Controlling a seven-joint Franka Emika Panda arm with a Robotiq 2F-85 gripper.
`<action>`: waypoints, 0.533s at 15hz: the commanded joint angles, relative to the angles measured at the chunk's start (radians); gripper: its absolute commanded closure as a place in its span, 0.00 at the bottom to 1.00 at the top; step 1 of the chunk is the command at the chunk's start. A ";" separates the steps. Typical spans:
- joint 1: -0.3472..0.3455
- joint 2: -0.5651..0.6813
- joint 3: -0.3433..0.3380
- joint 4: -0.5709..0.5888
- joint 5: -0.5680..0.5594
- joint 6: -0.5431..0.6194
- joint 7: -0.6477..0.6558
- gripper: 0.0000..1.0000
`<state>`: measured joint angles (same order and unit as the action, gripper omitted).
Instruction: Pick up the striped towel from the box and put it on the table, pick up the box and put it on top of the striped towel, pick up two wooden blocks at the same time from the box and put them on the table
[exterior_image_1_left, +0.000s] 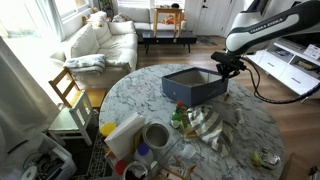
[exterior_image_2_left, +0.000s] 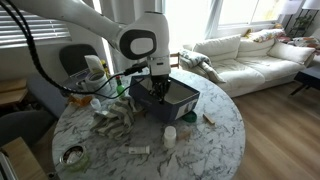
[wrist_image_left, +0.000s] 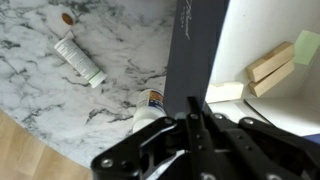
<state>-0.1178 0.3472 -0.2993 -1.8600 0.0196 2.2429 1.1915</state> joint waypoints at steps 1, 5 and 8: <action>-0.033 -0.120 0.019 -0.137 0.011 0.022 -0.096 0.99; -0.046 -0.194 0.026 -0.218 0.028 0.016 -0.198 0.99; -0.044 -0.248 0.024 -0.275 -0.001 0.001 -0.227 0.99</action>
<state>-0.1470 0.1869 -0.2889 -2.0448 0.0262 2.2442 1.0105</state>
